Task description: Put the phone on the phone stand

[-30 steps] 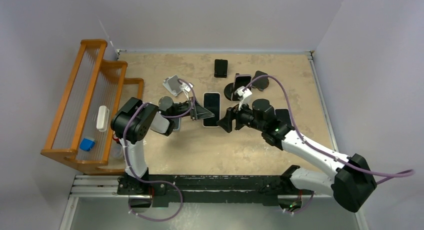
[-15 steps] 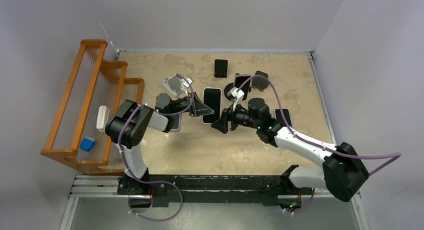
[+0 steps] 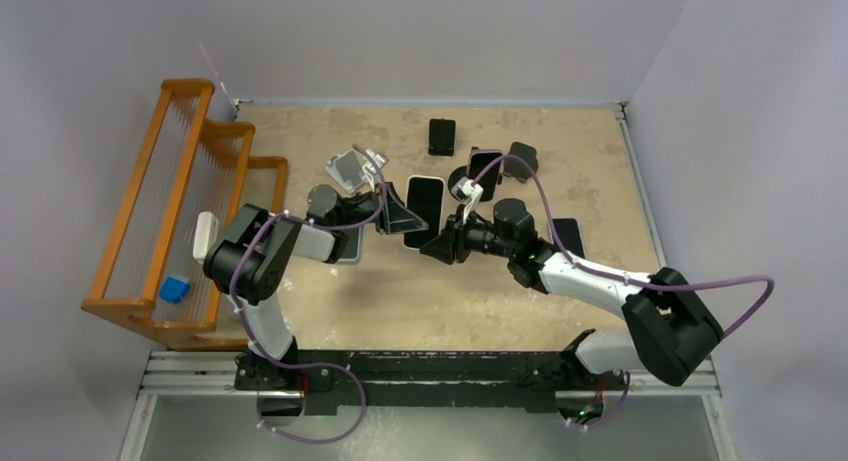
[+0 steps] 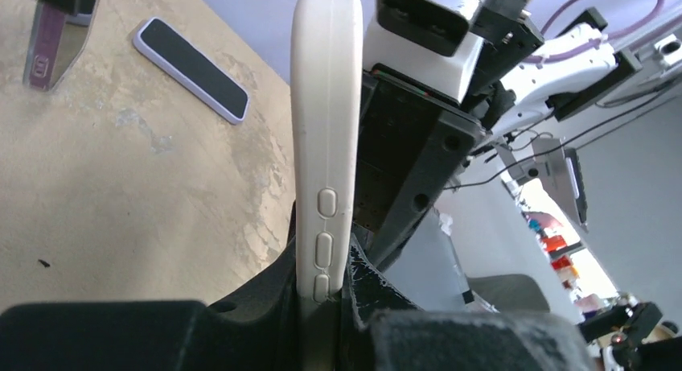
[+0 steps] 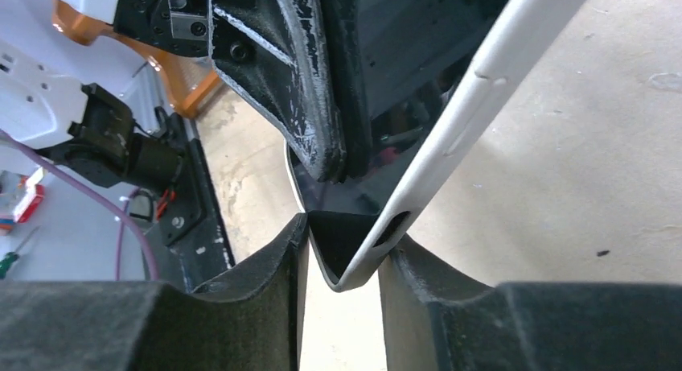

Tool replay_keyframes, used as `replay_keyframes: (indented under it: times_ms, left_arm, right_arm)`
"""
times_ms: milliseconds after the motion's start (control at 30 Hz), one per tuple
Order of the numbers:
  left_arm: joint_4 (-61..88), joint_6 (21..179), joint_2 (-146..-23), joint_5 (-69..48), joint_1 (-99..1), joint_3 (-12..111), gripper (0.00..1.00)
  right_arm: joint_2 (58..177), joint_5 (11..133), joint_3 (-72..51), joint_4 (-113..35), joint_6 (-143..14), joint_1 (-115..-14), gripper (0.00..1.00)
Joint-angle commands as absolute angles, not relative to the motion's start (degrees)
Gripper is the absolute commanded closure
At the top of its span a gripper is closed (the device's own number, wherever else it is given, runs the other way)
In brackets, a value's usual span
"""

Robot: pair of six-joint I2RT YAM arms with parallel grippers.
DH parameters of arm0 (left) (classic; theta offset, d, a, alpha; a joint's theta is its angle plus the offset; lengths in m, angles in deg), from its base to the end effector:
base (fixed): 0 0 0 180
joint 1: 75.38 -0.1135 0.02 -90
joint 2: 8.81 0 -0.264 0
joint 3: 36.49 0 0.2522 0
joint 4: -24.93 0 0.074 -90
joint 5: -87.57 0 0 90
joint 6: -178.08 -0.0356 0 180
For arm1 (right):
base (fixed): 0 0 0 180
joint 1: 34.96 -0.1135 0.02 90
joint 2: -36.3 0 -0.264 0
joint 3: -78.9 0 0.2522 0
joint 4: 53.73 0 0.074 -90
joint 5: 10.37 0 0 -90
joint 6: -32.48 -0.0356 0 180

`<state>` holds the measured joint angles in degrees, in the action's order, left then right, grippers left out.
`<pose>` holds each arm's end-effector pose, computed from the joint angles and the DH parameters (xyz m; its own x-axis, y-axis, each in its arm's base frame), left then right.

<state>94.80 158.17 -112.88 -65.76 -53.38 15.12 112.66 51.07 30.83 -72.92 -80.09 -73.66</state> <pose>0.2882 -0.1508 0.1965 -0.8069 -0.1291 -0.5763 0.5873 -0.0724 -0.8061 0.2108 0.1907 0.2339 -0.4662 0.0585 -0.8828 -0.7999 0.3984 0.4488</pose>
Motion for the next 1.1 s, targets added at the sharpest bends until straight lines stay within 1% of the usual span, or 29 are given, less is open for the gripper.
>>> replay_keyframes:
  times_ms: [0,33,100,133,300,367,400,467,600,667,733,800,867,1067]
  left_arm:
    - [111.7,158.8,-109.0,-66.9,-52.1,18.7,1.0]
    - [111.7,158.9,-109.1,-67.7,-52.0,19.3,1.0]
    - [111.7,159.5,-109.4,-69.4,-51.7,20.3,1.0]
    - [111.7,159.8,-109.5,-70.2,-51.7,20.7,0.98]
    - [111.7,160.5,-109.5,-73.1,-51.9,23.2,0.69]
    - [111.7,161.0,-109.2,-73.7,-52.8,24.1,0.59]
    - [111.6,161.0,-109.0,-73.7,-53.3,24.3,0.57]
    - [111.6,161.6,-108.7,-73.4,-55.1,24.8,0.56]
    - [109.1,161.2,-107.3,-74.1,-58.0,25.7,0.59]
    - [105.1,158.2,-105.4,-74.3,-58.8,25.2,0.65]
    - [98.2,153.2,-103.0,-74.7,-58.9,24.7,0.74]
    - [92.8,149.3,-101.2,-74.4,-58.9,24.2,0.76]
    - [91.6,148.4,-100.3,-74.5,-58.9,23.9,0.75]
    - [92.9,149.2,-101.0,-75.6,-58.6,23.4,0.64]
  right_arm:
    - [113.4,45.6,31.5,-80.5,-81.2,-74.2,0.75]
    - [113.5,45.2,31.7,-81.1,-81.2,-74.2,0.82]
    - [113.7,44.8,31.9,-81.7,-81.2,-74.2,1.0]
    - [113.8,44.6,32.1,-81.9,-81.2,-74.2,1.0]
    - [113.5,43.8,32.8,-82.0,-80.2,-74.2,1.0]
    - [113.1,43.2,33.0,-81.1,-79.3,-74.2,1.0]
    - [113.0,43.0,33.1,-80.6,-78.8,-74.2,1.0]
    - [112.7,42.6,33.4,-79.8,-78.0,-74.2,1.0]
    - [111.6,42.5,34.2,-79.5,-77.7,-74.2,1.0]
    - [111.1,42.6,34.5,-79.5,-77.7,-74.2,1.0]
    - [110.9,42.6,34.5,-79.4,-77.6,-74.2,1.0]
    - [111.1,42.3,34.5,-79.6,-77.4,-74.2,1.0]
    - [111.6,41.9,34.4,-79.9,-77.4,-74.2,1.0]
    - [113.1,41.0,33.8,-80.2,-77.1,-74.2,1.0]
